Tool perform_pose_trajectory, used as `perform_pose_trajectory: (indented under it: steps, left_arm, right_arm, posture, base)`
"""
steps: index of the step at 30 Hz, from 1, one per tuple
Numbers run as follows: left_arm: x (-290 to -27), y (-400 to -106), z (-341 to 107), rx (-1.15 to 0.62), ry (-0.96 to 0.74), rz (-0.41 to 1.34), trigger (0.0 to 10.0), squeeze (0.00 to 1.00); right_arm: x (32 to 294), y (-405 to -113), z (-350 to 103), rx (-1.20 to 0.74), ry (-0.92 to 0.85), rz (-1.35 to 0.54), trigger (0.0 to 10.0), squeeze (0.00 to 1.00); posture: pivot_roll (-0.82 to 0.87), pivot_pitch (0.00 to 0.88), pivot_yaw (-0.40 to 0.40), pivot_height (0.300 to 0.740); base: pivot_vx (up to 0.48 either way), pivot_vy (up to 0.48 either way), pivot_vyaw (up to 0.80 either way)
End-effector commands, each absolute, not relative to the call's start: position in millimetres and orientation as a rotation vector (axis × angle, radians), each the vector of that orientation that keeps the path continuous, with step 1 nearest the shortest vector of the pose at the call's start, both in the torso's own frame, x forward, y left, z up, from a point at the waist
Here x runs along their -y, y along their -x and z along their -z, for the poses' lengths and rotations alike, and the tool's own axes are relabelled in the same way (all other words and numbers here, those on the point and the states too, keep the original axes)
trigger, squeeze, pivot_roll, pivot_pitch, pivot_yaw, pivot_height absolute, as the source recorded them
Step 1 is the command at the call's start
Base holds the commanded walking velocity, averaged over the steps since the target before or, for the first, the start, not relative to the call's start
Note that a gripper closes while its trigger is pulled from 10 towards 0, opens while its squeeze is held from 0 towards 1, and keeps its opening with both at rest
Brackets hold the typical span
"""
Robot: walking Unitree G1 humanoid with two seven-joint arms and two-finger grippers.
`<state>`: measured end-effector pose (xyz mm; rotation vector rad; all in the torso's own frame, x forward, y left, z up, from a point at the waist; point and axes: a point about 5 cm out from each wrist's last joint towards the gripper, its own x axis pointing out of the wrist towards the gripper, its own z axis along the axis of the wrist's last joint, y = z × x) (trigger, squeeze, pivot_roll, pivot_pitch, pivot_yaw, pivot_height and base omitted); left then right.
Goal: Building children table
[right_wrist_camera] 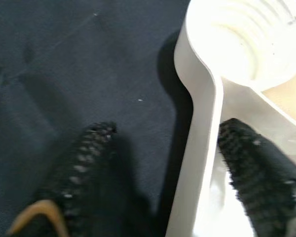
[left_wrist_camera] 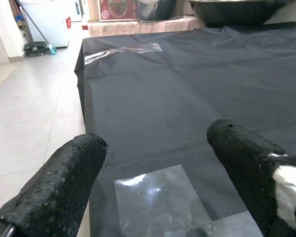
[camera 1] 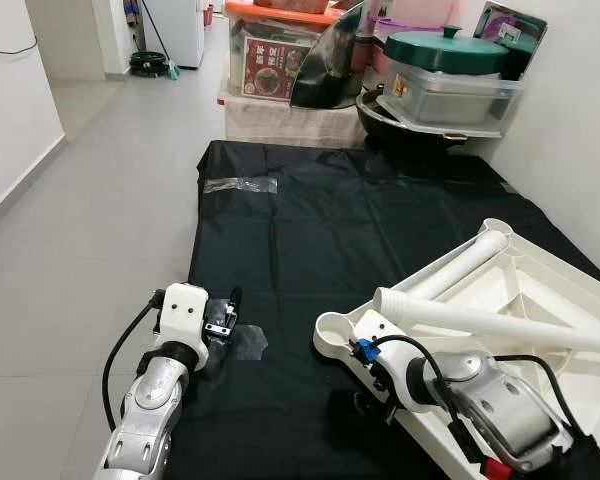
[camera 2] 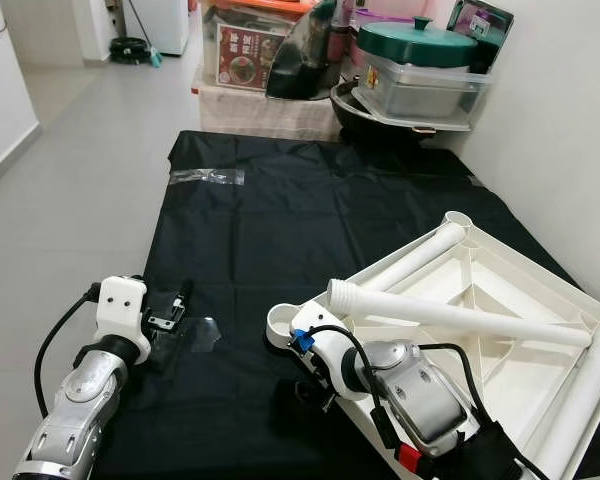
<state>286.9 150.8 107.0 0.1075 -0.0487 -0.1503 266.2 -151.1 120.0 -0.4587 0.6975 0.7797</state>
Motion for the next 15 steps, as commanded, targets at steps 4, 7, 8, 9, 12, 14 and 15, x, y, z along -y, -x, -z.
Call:
perform_pose_trajectory:
  steps: [4,7,8,9,12,14,15]
  left_arm:
    - [-148.1,-286.1,-103.0,0.032,-0.118,0.159,10.0,0.00]
    - [-148.5,-286.3,-102.2,0.029,-0.121,0.157,10.0,0.00]
    - [-148.5,-286.3,-102.1,0.028,-0.121,0.157,10.0,0.00]
    - [-148.3,-286.5,-101.9,0.027,-0.122,0.157,10.0,0.00]
    - [-147.9,-286.8,-101.4,0.025,-0.123,0.157,10.0,0.00]
    - [-147.5,-287.0,-100.5,0.022,-0.125,0.159,10.0,0.00]
    - [-147.5,-287.0,-100.5,0.022,-0.125,0.159,10.0,0.00]
  right_arm:
    - [150.6,-274.8,-123.0,-0.645,0.507,-0.753,0.0,0.00]
    - [150.1,-277.1,-123.6,-0.619,0.544,-0.762,0.0,0.00]
    - [150.2,-277.2,-123.6,-0.615,0.555,-0.768,0.0,0.00]
    - [150.7,-277.6,-123.7,-0.600,0.583,-0.779,0.0,0.00]
    - [152.3,-277.5,-123.5,-0.582,0.632,-0.798,0.0,0.00]
    - [155.4,-276.3,-122.6,-0.580,0.675,-0.820,0.0,0.00]
    - [155.4,-276.3,-122.6,-0.580,0.675,-0.820,0.0,0.00]
  posture:
    - [-0.02,0.000,-0.135,0.740]
    - [-0.02,0.000,-0.134,0.740]
    - [-0.02,0.000,-0.134,0.740]
    - [-0.02,0.000,-0.135,0.740]
    - [-0.02,0.000,-0.135,0.740]
    - [-0.02,0.000,-0.135,0.740]
    - [-0.02,0.000,-0.135,0.740]
  base:
    - [0.000,0.000,0.00]
    - [0.000,0.000,0.00]
    - [0.000,0.000,0.00]
    - [0.000,0.000,0.00]
    - [0.000,0.000,0.00]
    - [0.000,0.000,0.00]
    - [0.000,0.000,0.00]
